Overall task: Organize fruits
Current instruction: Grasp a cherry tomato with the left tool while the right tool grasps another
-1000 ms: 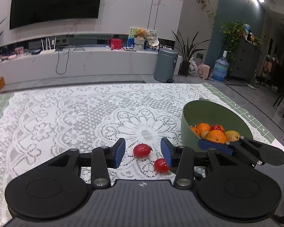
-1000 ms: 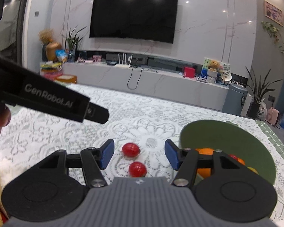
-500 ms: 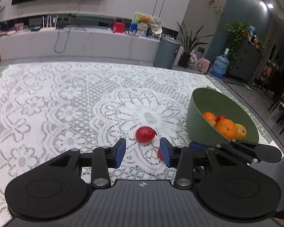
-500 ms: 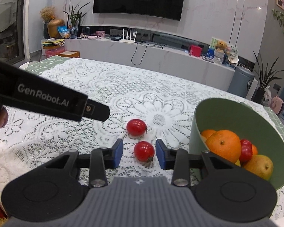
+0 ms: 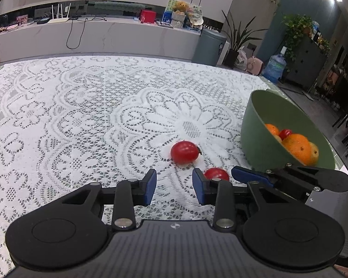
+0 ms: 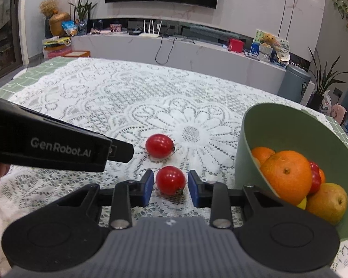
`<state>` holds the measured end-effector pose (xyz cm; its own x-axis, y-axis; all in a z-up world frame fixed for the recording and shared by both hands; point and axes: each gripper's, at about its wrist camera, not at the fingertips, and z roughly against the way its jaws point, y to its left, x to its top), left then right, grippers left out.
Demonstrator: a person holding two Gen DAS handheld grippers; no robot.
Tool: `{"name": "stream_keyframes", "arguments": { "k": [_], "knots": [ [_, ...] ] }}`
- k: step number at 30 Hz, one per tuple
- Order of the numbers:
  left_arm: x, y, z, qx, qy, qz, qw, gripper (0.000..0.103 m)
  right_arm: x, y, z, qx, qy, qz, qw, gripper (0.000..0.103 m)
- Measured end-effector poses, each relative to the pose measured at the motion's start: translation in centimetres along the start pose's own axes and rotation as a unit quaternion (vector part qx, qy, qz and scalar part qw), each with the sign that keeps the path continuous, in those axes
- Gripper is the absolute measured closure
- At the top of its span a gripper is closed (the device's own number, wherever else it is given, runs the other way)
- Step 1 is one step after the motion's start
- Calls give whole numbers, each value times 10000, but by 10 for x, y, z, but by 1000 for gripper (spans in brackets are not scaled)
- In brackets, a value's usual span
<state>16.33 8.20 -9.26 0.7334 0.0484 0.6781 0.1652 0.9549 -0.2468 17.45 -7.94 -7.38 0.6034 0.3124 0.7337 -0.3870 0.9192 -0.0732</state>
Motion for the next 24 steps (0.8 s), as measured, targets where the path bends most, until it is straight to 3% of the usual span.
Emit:
{"name": "stream_keyframes", "arguments": {
  "k": [14, 18, 24],
  "knots": [
    [1, 2, -8, 31, 75, 9, 10000, 62, -2, 1, -15, 73, 198, -92, 9997, 77],
    [3, 2, -11, -44, 91, 30, 9999, 62, -2, -1, -14, 85, 175, -152, 9997, 78],
    [12, -4, -22, -372, 69, -11, 9993, 62, -3, 3, -5, -252, -90, -81, 9996, 78]
  ]
}}
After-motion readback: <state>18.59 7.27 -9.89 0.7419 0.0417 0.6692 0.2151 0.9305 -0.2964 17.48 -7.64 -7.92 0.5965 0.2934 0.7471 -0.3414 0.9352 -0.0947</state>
